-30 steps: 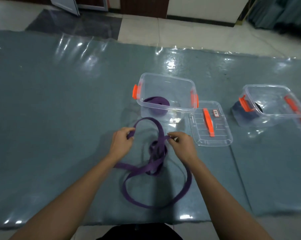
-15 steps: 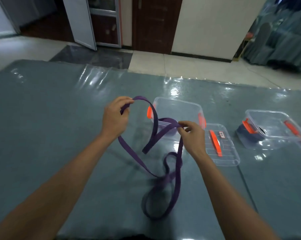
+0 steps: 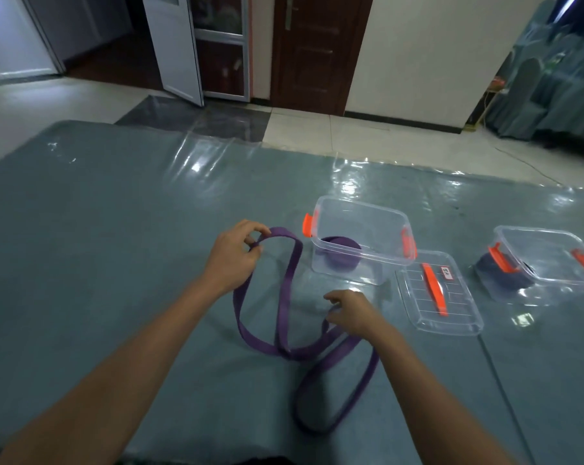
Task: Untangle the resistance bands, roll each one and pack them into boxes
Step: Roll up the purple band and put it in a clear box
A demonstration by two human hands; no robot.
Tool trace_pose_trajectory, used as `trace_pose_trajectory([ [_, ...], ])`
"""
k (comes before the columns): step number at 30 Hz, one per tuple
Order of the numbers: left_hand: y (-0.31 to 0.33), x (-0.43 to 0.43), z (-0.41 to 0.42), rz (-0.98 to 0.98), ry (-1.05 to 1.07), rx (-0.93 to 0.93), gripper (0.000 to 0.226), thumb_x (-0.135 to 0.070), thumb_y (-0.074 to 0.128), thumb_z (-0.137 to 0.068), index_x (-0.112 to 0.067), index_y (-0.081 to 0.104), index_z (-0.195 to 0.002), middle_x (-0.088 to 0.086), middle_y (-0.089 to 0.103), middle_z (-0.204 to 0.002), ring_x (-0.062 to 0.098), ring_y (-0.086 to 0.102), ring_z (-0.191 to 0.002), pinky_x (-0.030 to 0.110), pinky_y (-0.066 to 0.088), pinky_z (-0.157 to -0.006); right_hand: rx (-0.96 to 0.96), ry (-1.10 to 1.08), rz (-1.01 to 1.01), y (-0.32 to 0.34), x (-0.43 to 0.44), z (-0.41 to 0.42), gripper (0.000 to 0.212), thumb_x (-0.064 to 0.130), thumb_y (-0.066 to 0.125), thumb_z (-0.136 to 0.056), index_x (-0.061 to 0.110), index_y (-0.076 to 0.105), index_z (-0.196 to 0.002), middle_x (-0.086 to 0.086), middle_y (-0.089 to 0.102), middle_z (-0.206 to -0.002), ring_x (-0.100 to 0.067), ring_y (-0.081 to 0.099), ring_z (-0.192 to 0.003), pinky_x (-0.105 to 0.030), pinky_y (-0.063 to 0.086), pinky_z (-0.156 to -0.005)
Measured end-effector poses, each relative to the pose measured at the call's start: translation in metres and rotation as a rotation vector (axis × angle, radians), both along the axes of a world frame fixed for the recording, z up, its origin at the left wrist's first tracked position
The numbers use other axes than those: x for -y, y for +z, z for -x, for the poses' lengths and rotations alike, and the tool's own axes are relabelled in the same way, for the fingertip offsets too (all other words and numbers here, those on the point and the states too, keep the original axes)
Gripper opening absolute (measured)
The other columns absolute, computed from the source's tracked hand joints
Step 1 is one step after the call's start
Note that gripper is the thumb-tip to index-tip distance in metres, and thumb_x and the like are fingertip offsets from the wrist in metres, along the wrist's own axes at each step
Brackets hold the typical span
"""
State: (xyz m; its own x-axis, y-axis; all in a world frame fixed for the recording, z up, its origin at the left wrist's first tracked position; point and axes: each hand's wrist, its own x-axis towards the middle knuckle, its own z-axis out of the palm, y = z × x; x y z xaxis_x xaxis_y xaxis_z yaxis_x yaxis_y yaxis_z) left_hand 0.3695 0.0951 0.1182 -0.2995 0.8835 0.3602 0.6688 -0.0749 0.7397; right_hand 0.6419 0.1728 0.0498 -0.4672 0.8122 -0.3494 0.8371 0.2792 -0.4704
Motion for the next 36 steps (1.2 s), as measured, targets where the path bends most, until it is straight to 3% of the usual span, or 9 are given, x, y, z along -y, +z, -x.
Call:
trace_pose_trajectory([
  [5,-0.009,0.013,0.004,0.034,-0.019,0.037,0.033,0.002,0.068,-0.083,-0.027,0.068,-0.097,-0.017,0.063,-0.101,0.0,0.061,-0.08,0.023,0.049,-0.071,-0.187,-0.053,-0.03,0.01,-0.005,0.038,0.066,0.023,0.069,-0.09,0.019,0.041,-0.15,-0.003,0.055,-0.14,-0.021,0.057,-0.121,-0.028,0.049,-0.089],
  [9,-0.016,0.035,0.012,0.052,0.024,0.07,0.032,0.001,0.069,-0.084,-0.027,0.068,-0.099,-0.022,0.062,-0.1,0.002,0.061,-0.081,0.021,0.05,-0.07,-0.245,-0.128,-0.047,0.004,-0.01,0.063,0.071,0.022,0.072,-0.088,0.016,0.038,-0.15,-0.007,0.052,-0.144,-0.026,0.055,-0.125,-0.04,0.048,-0.102],
  [13,-0.023,0.066,0.028,0.076,0.09,0.12,0.036,0.003,0.069,-0.083,-0.029,0.068,-0.099,-0.022,0.062,-0.102,0.009,0.061,-0.08,0.025,0.051,-0.072,-0.236,-0.052,-0.038,-0.013,-0.014,0.087,0.075,0.02,0.072,-0.08,0.03,0.037,-0.146,-0.01,0.053,-0.137,-0.028,0.062,-0.105,-0.046,0.053,-0.093],
  [18,-0.032,0.109,0.043,0.152,0.182,0.155,0.039,0.008,0.068,-0.082,-0.026,0.07,-0.099,-0.024,0.064,-0.099,0.011,0.06,-0.082,0.03,0.053,-0.075,-0.143,0.076,0.005,-0.026,-0.017,0.138,0.072,0.01,0.068,-0.088,0.011,0.034,-0.152,-0.016,0.043,-0.149,-0.034,0.044,-0.135,-0.036,0.035,-0.109],
  [20,-0.034,0.123,0.048,0.177,0.224,0.181,0.039,0.009,0.067,-0.083,-0.025,0.07,-0.1,-0.025,0.064,-0.095,0.014,0.061,-0.081,0.031,0.053,-0.075,-0.105,0.149,0.005,-0.033,-0.014,0.155,0.055,0.011,0.066,-0.089,0.01,0.051,-0.142,-0.016,0.055,-0.139,-0.033,0.053,-0.126,-0.033,0.04,-0.103],
  [22,-0.036,0.136,0.053,0.212,0.274,0.225,0.04,0.009,0.066,-0.085,-0.028,0.069,-0.1,-0.019,0.065,-0.084,0.021,0.062,-0.078,0.031,0.052,-0.073,-0.091,0.195,-0.036,-0.039,-0.009,0.167,0.026,0.008,0.061,-0.09,0.007,0.07,-0.115,-0.018,0.07,-0.114,-0.035,0.064,-0.108,-0.034,0.048,-0.09],
  [26,-0.041,0.154,0.07,0.241,0.374,0.348,0.049,0.012,0.062,-0.085,-0.035,0.063,-0.099,-0.01,0.067,-0.086,0.021,0.065,-0.071,0.028,0.051,-0.067,-0.22,0.186,-0.052,-0.035,0.001,0.178,0.009,0.01,0.065,-0.09,0.008,0.073,-0.095,-0.009,0.074,-0.091,-0.027,0.068,-0.088,-0.033,0.053,-0.079],
  [31,-0.062,0.151,0.093,0.346,0.468,0.479,0.041,0.014,0.059,-0.089,-0.014,0.06,-0.119,0.007,0.064,-0.112,0.029,0.064,-0.095,0.037,0.055,-0.085,-0.39,0.225,-0.04,0.011,0.006,0.181,0.01,0.027,0.07,-0.091,0.017,0.073,-0.088,0.006,0.072,-0.081,-0.01,0.067,-0.078,-0.024,0.05,-0.078],
  [36,-0.077,0.11,0.083,0.514,0.373,0.436,0.035,-0.002,0.064,-0.094,-0.006,0.06,-0.128,0.013,0.063,-0.127,0.027,0.062,-0.11,0.029,0.048,-0.086,-0.42,0.316,-0.079,0.059,0.007,0.158,0.023,0.012,0.08,-0.077,0.02,0.066,-0.093,0.014,0.056,-0.067,0.003,0.051,-0.059,-0.008,0.039,-0.06],
])
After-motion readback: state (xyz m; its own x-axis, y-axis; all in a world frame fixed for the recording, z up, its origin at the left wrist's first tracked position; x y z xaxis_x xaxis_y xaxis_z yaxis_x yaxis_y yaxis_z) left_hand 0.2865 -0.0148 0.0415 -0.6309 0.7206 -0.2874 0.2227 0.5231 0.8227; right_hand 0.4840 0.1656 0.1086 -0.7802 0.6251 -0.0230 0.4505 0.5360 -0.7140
